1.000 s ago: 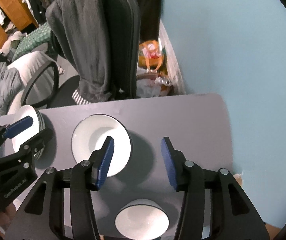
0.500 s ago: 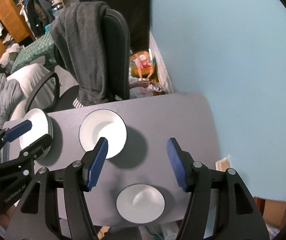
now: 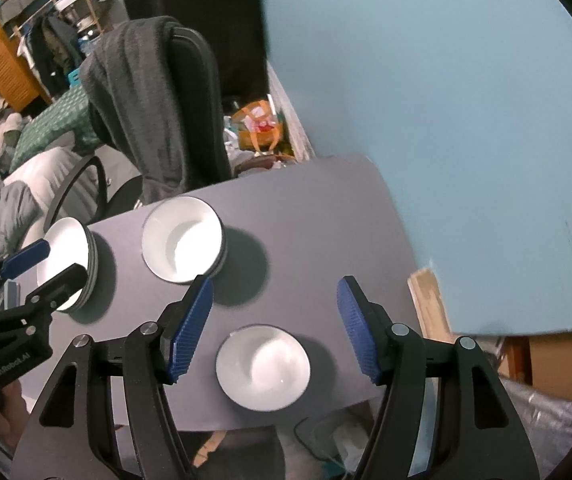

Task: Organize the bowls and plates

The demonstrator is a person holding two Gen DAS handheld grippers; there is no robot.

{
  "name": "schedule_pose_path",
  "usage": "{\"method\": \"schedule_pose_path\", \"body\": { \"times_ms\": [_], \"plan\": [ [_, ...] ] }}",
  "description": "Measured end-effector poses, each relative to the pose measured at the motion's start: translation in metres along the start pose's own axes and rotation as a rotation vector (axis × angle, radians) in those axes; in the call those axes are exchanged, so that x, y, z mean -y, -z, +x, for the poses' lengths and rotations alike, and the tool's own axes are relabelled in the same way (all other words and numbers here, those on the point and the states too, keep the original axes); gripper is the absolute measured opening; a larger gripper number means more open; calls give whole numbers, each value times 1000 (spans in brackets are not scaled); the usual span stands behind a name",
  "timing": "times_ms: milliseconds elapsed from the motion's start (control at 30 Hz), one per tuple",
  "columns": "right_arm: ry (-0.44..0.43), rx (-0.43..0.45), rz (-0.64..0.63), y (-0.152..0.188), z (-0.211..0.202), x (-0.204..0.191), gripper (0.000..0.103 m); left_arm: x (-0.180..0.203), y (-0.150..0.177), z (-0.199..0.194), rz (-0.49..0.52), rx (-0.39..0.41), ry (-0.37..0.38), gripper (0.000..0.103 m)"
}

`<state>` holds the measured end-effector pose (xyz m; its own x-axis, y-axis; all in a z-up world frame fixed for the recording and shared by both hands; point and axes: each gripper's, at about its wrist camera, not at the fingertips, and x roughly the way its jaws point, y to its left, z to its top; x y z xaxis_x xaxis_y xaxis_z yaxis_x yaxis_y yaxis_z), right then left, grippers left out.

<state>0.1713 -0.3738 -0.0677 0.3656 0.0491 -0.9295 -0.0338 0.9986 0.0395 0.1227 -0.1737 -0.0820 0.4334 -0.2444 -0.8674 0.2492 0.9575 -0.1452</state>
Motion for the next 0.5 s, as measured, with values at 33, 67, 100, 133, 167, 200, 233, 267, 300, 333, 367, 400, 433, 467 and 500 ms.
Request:
{"method": "schedule_pose_path", "body": {
  "times_ms": [33,67,100,133,167,200,233,267,300,333,367,400,433,467,500],
  "plan": [
    [-1,-2,8,2,-1,2,65,1,2,0,7,-3,2,77],
    [-1,-6,21,6,-1,5,65,2,2,1,14,-8,4,77],
    [1,-8,30,8,-2,7,66,3,4,2,22,-14,6,77],
    [0,-11,39,11,-2,9,66,5,6,4,32,-25,7,77],
    [-7,-16,51,14,-2,11,66,7,8,5,41,-32,11,77],
    [-17,-17,62,16,-2,13,66,7,9,6,46,-36,13,77],
    [-29,-15,76,19,-2,15,66,9,10,7,54,-42,14,77],
    [-36,-13,87,24,-4,18,66,12,12,9,62,-47,17,77],
    [-40,-13,102,26,-4,20,67,14,14,9,69,-50,19,77],
    [-42,-15,114,29,-3,22,67,16,16,11,80,-56,23,77],
    [-45,-16,127,33,-2,24,67,18,17,13,89,-61,26,77],
    [-45,-20,135,36,-1,26,67,20,18,14,97,-67,28,77],
    [-44,-25,141,38,0,28,67,22,19,17,106,-73,28,77],
    [-40,-32,150,41,2,30,67,24,21,18,110,-78,29,77],
    [-39,-35,155,43,3,32,67,26,22,20,110,-84,31,77]
  ]
}}
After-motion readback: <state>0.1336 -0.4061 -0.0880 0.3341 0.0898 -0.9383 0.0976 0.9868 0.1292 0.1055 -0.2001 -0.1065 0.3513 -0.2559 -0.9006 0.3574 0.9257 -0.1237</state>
